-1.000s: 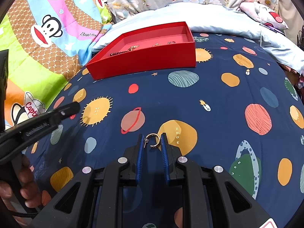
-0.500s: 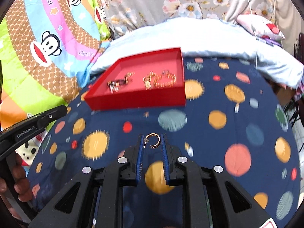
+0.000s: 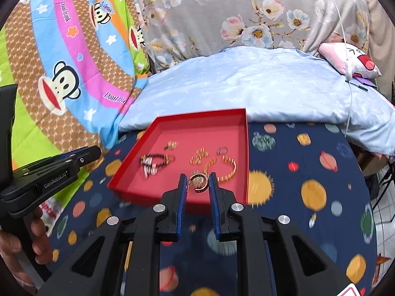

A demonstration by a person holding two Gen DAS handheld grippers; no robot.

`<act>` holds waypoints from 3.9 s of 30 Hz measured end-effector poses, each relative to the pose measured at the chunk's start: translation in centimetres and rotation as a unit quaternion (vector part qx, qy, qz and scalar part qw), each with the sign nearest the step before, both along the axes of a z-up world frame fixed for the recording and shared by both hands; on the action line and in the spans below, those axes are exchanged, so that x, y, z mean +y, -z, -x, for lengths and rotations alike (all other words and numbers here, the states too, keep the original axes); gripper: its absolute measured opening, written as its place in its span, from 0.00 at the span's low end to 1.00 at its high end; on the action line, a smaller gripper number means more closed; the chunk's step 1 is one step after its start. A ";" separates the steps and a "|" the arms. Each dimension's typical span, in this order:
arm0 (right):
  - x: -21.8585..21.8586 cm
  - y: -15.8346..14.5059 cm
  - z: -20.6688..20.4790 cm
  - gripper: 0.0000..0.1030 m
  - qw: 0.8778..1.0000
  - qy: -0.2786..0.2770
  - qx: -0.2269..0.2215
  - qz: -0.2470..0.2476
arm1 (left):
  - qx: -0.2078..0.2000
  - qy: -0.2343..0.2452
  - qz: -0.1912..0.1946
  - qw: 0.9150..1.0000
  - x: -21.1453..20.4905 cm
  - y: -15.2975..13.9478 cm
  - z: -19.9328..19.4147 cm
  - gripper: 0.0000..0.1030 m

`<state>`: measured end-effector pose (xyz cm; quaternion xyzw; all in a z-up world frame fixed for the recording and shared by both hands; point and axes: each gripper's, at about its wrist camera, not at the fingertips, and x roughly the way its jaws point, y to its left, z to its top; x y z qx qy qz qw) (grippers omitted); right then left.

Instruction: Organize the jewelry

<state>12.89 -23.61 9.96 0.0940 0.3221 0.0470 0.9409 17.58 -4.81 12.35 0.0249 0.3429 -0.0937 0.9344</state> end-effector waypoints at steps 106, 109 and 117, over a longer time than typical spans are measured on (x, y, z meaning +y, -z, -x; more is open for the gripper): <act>0.7 4.3 -6.3 0.60 0.998 0.043 0.019 0.041 | -0.006 -0.035 -0.042 0.999 -2.1 4.7 -6.5 0.76; 1.2 4.4 -5.0 0.60 0.997 0.049 0.012 0.056 | -0.024 -0.043 -0.045 0.998 -2.0 4.9 -4.7 0.82; 1.5 4.9 -1.9 0.66 0.998 0.054 0.012 0.032 | -0.018 -0.048 -0.037 0.998 -1.4 5.4 -1.4 0.82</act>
